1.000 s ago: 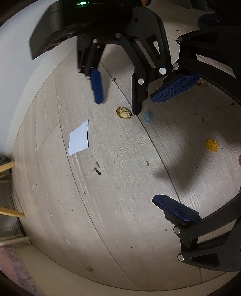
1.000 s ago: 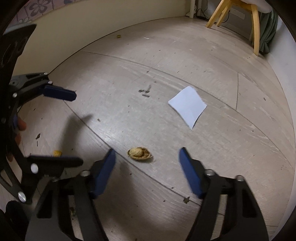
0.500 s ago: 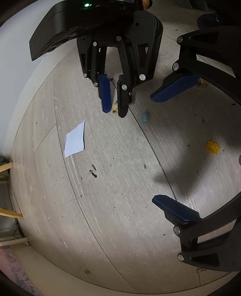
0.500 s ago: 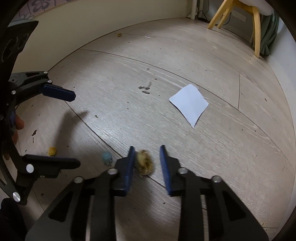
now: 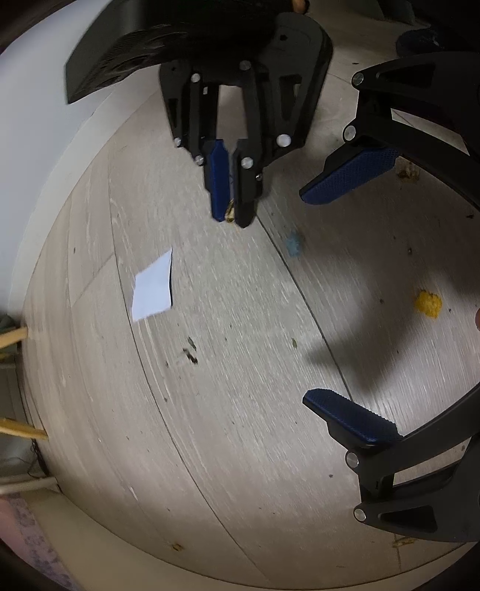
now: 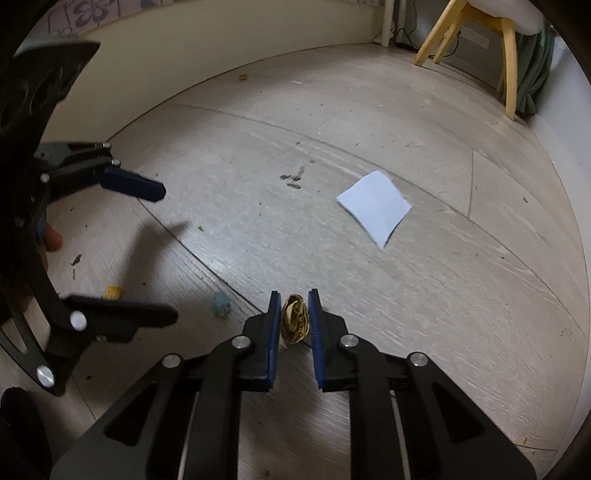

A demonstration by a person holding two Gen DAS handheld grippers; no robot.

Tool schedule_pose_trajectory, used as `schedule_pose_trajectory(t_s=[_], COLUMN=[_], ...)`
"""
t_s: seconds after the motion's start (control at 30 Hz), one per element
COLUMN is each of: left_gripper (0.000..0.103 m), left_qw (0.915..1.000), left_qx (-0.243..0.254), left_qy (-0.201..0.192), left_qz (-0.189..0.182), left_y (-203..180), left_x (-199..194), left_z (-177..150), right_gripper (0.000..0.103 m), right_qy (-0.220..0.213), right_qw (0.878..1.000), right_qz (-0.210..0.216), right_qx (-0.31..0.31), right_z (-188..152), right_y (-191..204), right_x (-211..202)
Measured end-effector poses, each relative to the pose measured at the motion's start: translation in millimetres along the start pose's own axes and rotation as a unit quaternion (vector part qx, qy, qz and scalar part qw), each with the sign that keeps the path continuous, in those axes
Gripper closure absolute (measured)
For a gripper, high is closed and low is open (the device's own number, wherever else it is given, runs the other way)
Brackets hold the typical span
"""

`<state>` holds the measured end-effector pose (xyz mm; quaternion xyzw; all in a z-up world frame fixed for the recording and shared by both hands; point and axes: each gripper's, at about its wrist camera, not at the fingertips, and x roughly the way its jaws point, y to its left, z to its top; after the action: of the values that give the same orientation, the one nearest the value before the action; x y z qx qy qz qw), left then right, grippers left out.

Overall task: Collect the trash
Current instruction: 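Close the right tool on the walnut shell, then lift the walnut shell in the right tool and turn toward the door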

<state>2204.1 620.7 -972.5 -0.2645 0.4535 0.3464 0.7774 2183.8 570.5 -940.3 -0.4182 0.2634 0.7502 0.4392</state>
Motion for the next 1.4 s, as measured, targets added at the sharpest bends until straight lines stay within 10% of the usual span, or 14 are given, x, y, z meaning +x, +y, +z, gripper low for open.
schedule_pose_trajectory(t_s=[0.3, 0.97, 1.4], left_gripper=[0.013, 0.101, 0.102], left_qw=[0.9985, 0.9982, 0.9993], left_qx=[0.053, 0.060, 0.035], left_qy=[-0.012, 0.001, -0.004], left_qz=[-0.004, 0.006, 0.010], left_y=[-27, -37, -32], left_x=[7, 24, 0], left_z=[8, 4, 19], right_gripper=[0.087, 0.087, 0.087], right_qy=[-0.001, -0.017, -0.021], right_qw=[1.000, 0.999, 0.999], right_qz=[-0.007, -0.008, -0.015], right_qx=[0.015, 0.027, 0.034], right_z=[0, -3, 10], right_y=[-14, -24, -29], right_x=[-11, -25, -43])
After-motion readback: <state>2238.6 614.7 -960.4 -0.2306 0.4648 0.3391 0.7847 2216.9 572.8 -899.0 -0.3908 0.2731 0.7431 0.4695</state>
